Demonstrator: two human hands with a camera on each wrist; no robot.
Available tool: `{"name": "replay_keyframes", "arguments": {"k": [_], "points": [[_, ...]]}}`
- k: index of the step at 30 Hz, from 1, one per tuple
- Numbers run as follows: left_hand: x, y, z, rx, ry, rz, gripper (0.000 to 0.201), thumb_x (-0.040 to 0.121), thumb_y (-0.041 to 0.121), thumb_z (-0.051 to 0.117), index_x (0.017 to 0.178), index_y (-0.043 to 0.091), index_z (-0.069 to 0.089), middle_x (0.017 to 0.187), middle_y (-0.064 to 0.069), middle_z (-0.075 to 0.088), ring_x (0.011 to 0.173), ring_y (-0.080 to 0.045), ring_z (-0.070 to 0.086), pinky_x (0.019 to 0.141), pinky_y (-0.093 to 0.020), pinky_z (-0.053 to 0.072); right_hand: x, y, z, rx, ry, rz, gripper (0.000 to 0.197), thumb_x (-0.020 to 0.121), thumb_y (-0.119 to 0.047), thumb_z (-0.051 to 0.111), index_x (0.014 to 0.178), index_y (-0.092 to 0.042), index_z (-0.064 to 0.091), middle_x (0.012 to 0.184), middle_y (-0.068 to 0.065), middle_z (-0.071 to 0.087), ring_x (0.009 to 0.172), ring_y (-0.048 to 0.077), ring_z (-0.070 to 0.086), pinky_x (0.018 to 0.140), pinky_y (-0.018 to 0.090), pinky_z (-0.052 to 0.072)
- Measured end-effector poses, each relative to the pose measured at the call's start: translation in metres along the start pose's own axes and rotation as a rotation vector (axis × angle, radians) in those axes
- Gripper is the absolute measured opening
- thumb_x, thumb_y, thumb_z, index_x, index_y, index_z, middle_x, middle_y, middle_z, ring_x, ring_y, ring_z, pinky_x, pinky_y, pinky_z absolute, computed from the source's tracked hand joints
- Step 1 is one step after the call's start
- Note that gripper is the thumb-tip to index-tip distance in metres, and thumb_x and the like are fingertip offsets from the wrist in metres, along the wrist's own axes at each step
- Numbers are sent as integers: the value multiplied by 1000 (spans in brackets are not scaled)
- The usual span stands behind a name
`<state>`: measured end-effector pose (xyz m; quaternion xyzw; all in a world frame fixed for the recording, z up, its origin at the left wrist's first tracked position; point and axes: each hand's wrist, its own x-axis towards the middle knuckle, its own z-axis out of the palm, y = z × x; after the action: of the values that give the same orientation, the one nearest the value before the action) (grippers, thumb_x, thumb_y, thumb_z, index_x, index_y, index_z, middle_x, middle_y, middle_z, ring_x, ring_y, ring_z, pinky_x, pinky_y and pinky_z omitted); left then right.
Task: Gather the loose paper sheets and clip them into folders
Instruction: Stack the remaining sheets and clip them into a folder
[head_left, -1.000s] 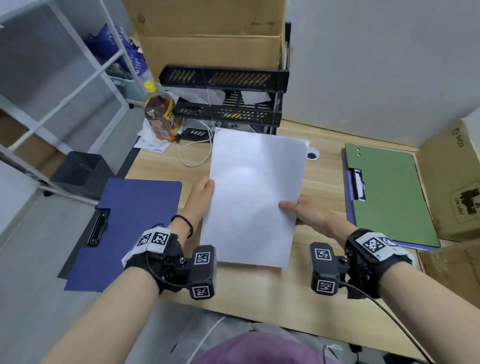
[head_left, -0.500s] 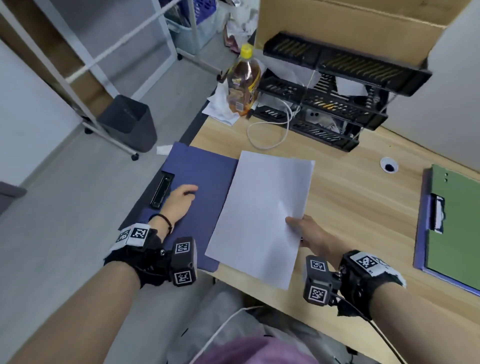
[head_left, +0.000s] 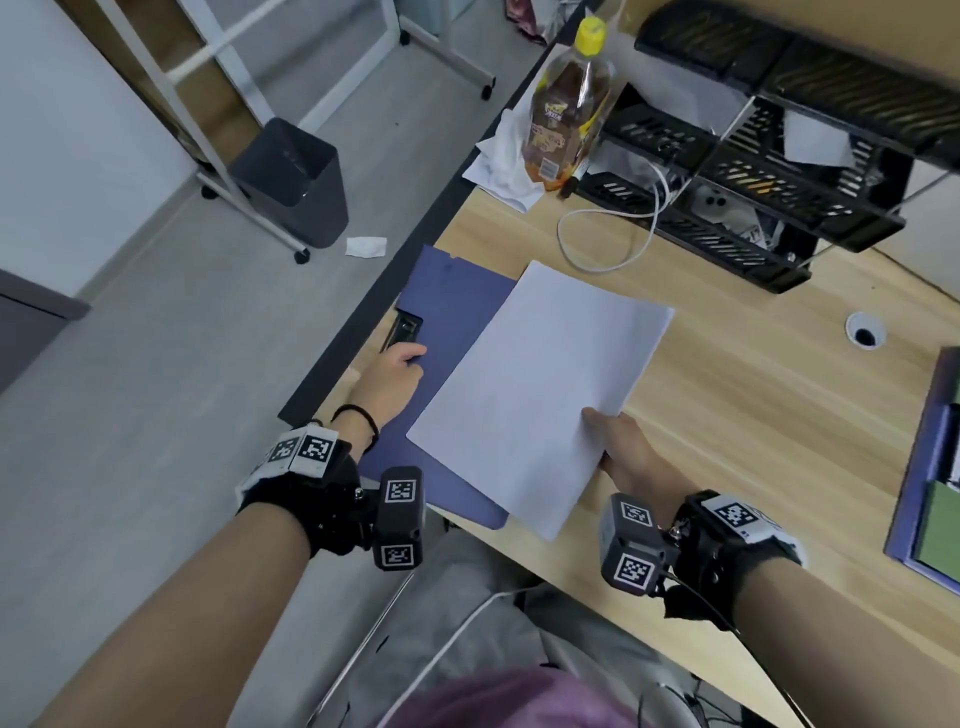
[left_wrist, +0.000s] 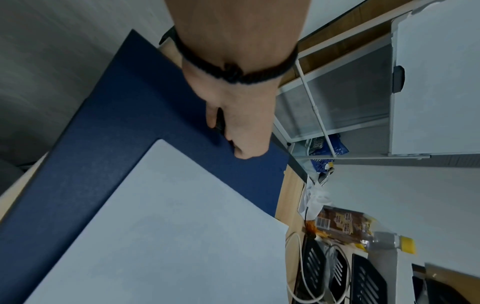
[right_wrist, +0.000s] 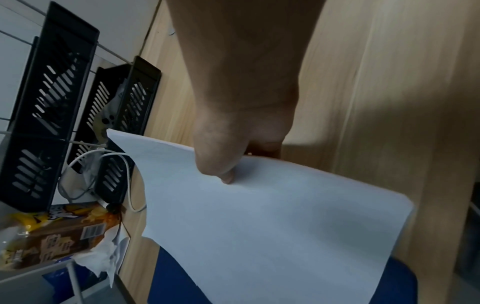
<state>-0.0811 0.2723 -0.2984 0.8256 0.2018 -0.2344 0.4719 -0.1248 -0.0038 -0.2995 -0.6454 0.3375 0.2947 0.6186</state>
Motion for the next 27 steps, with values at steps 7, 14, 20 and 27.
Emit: {"name": "replay_keyframes", "arguments": {"k": [7, 14, 20, 27], "points": [[-5, 25, 61, -221, -105, -77, 30, 97, 20, 45, 123, 15, 59, 99, 7, 57, 93, -11, 50, 69, -18, 39, -2, 17, -47, 199, 106, 19, 30, 99, -10, 43, 125, -4, 56, 106, 7, 68, 90, 25, 65, 68, 35, 51], [-36, 68, 144, -425, -254, -262, 24, 99, 31, 41, 118, 21, 51, 117, -3, 62, 109, -17, 52, 88, -29, 42, -25, 54, -142, 339, 261, 88, 24, 99, -15, 45, 115, -4, 59, 122, 19, 64, 92, 31, 62, 74, 38, 49], [-71, 97, 228, -359, -442, -271, 24, 97, 31, 44, 110, 18, 59, 94, 1, 66, 89, -12, 59, 78, -26, 45, -63, 88, -229, 496, 344, 106, 29, 103, -19, 41, 122, -4, 57, 115, 11, 66, 101, 29, 63, 77, 36, 50], [-116, 117, 319, -215, -578, -178, 20, 96, 24, 43, 92, 15, 61, 83, -3, 62, 73, -15, 55, 65, -24, 41, -92, 132, -299, 522, 497, 184, 25, 100, -15, 41, 113, -3, 59, 115, 16, 63, 102, 34, 62, 83, 39, 48]]}}
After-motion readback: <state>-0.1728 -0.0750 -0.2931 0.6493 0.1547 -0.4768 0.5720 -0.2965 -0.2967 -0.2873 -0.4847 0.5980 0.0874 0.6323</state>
